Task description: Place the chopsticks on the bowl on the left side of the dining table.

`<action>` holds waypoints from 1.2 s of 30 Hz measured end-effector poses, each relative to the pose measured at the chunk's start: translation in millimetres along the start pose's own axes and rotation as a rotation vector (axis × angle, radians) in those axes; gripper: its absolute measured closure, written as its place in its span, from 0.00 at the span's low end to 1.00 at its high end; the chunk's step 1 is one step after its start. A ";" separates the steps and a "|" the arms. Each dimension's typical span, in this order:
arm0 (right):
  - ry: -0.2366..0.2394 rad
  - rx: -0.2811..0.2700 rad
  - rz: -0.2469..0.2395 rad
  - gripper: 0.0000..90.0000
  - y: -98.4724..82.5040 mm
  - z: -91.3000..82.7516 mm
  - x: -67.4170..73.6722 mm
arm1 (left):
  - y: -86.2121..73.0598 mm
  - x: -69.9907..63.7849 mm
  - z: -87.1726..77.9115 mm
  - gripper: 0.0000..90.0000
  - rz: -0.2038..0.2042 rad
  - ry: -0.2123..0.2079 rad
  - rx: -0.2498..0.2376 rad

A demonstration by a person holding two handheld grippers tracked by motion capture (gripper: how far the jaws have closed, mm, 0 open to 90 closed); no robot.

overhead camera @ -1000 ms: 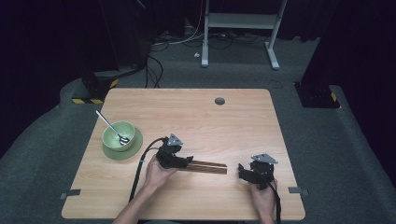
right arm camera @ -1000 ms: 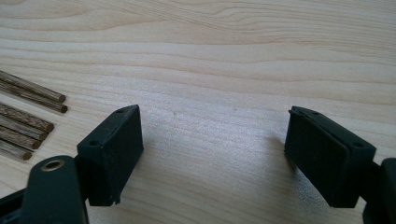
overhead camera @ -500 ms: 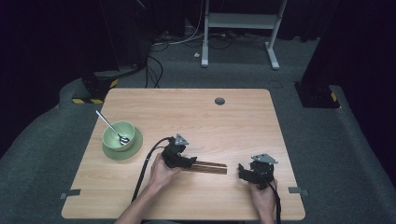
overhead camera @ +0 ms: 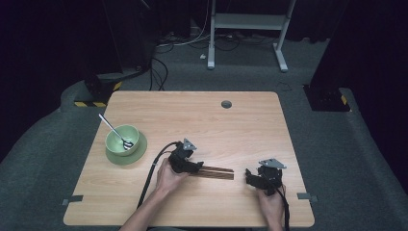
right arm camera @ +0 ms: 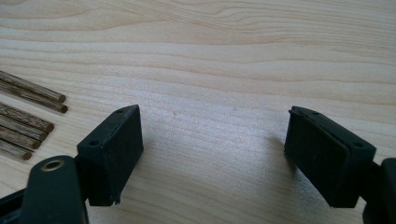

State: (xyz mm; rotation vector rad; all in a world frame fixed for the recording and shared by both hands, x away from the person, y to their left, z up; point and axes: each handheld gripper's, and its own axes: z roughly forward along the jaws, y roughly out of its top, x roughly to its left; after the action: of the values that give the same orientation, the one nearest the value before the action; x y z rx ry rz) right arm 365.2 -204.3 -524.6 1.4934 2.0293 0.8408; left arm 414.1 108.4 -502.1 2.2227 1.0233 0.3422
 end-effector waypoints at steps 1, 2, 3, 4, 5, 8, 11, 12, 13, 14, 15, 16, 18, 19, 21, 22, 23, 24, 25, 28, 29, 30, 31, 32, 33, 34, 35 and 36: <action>0.000 0.000 0.000 0.21 0.0 0.0 0.0 | 0.0 0.1 0.2 0.36 0.000 0.000 0.000; 0.000 0.000 0.000 0.21 0.0 0.0 0.0 | 0.2 0.5 0.4 0.36 0.004 0.002 -0.001; 0.000 0.000 0.000 0.21 0.0 0.0 0.0 | 0.2 0.6 0.6 0.36 0.002 0.003 -0.002; 0.000 0.000 0.000 0.21 0.0 0.0 0.0 | 0.4 1.2 0.6 0.36 0.004 0.002 0.003; 0.000 0.000 0.000 0.21 0.0 0.0 0.0 | 0.3 1.3 0.9 0.36 0.003 0.002 0.003; 0.000 0.000 0.000 0.21 0.0 0.0 0.0 | 0.3 1.3 2.2 0.36 0.000 0.002 0.004; 0.000 0.000 0.000 0.21 0.0 0.0 0.0 | 0.3 0.2 3.8 0.36 -0.005 0.001 0.005; 0.000 0.000 0.000 0.21 0.0 0.0 0.0 | 0.5 0.1 4.3 0.36 -0.002 0.002 0.006; 0.000 0.000 0.000 0.21 0.0 0.0 0.0 | 0.6 -0.1 4.7 0.36 -0.003 0.002 0.004; 0.000 0.000 0.000 0.21 0.0 0.0 0.0 | 0.8 -0.3 5.0 0.36 -0.002 0.003 0.006; 0.000 0.000 0.000 0.21 0.0 0.0 0.0 | 0.9 -0.6 5.3 0.36 -0.002 0.004 0.007; 0.000 0.001 0.000 0.21 0.0 0.0 0.0 | 1.1 -0.6 5.7 0.36 0.001 0.005 0.007; 0.000 0.000 0.000 0.21 0.0 0.0 0.0 | 1.4 -0.7 6.0 0.36 0.003 0.006 0.008; 0.000 0.000 0.000 0.21 0.0 0.0 0.0 | 1.4 -0.7 6.0 0.36 0.003 0.006 0.008; 0.000 0.000 0.000 0.21 0.0 0.0 0.0 | 1.4 -0.7 6.4 0.36 0.003 0.009 0.011; 0.000 0.001 0.001 0.21 0.0 0.0 0.0 | 1.3 -0.7 6.7 0.36 0.004 0.010 0.011; 0.000 0.000 0.000 0.21 0.0 0.0 0.0 | 1.2 -0.7 6.9 0.36 0.005 0.012 0.013; 0.000 0.000 0.000 0.21 0.0 0.0 0.0 | 1.1 -0.6 7.2 0.36 0.008 0.014 0.014; 0.000 0.000 0.000 0.21 0.0 0.0 0.0 | 0.9 -0.5 7.4 0.36 0.008 0.014 0.015; 0.000 0.001 0.001 0.21 0.0 0.0 0.0 | 0.9 0.1 7.4 0.36 0.007 0.016 0.015; 0.000 0.000 0.000 0.21 0.0 0.0 0.0 | 0.8 0.2 7.4 0.36 0.006 0.016 0.014; 0.000 0.000 0.000 0.21 0.0 0.0 0.0 | 0.7 0.5 7.2 0.36 0.008 0.016 0.016; 0.000 0.000 0.000 0.21 0.0 0.0 0.0 | 0.6 0.5 7.1 0.36 0.008 0.016 0.016; 0.000 0.000 0.000 0.21 0.0 0.0 0.0 | 0.4 0.5 7.0 0.36 0.008 0.018 0.015; 0.000 0.000 0.000 0.21 0.0 0.0 0.0 | 0.3 0.6 6.8 0.36 0.009 0.020 0.015; 0.000 0.000 0.000 0.21 0.0 0.0 0.0 | 0.2 0.9 6.5 0.36 0.010 0.020 0.016; 0.000 0.000 0.000 0.21 0.0 0.0 0.0 | 0.0 1.0 6.4 0.36 0.009 0.021 0.015; 0.000 0.000 0.001 0.21 0.0 0.0 0.1 | -0.3 1.3 6.1 0.36 0.009 0.023 0.015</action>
State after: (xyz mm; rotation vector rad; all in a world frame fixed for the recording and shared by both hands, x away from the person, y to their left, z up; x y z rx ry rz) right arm 365.1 -204.2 -524.6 1.4953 2.0290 0.8411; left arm 417.7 106.8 -506.9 2.2423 1.0320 0.3657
